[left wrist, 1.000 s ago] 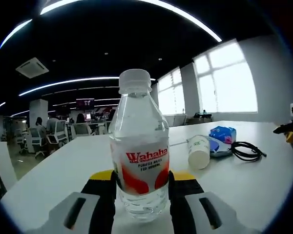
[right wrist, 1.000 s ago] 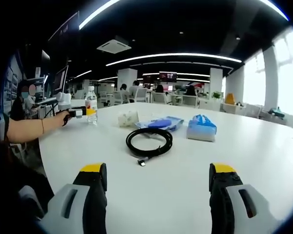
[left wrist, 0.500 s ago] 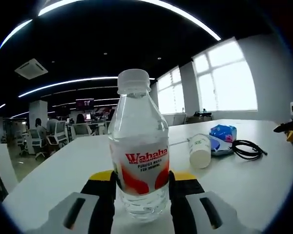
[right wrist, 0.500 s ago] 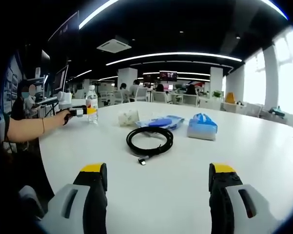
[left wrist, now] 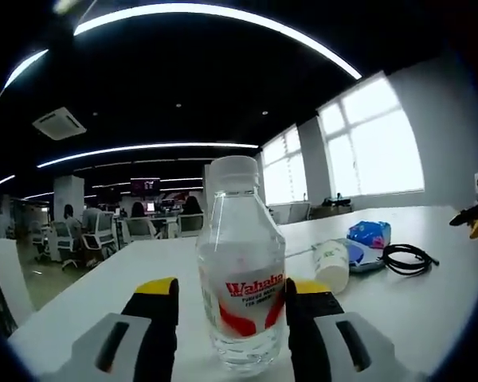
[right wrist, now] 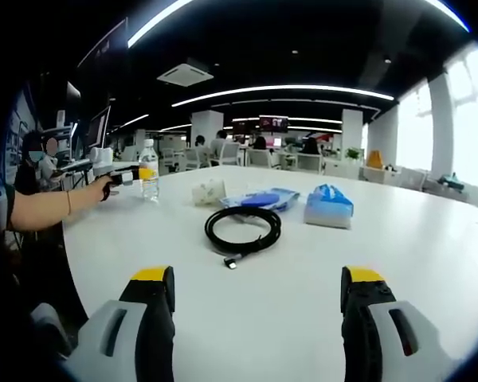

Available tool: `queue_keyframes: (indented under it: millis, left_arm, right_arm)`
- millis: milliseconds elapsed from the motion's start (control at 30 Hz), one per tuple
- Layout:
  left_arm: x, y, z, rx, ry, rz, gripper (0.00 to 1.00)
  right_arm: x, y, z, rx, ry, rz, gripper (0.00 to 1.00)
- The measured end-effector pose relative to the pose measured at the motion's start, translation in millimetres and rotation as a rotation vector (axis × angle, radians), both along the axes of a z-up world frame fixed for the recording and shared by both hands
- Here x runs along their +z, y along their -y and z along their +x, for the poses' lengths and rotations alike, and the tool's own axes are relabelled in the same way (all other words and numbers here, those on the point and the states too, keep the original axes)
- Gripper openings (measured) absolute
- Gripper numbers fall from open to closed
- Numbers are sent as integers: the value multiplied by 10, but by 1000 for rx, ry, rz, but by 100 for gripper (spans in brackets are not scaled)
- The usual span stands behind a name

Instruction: Arrange the tabletop items into an orderly group along one side of the table until the central work area is clear of visible clutter.

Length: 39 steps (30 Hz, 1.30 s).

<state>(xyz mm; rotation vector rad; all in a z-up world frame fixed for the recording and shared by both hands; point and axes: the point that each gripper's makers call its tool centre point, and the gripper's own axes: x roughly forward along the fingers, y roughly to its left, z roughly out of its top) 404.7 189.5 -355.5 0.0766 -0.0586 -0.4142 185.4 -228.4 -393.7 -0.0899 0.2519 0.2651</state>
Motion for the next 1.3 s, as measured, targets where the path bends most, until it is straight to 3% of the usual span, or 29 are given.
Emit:
queue_keyframes:
  millis: [1300]
  left_arm:
    - [-149,-59,-288,-4,-54,56,59]
  right_arm:
    - [-15,-93,-1,38,-6,4,83]
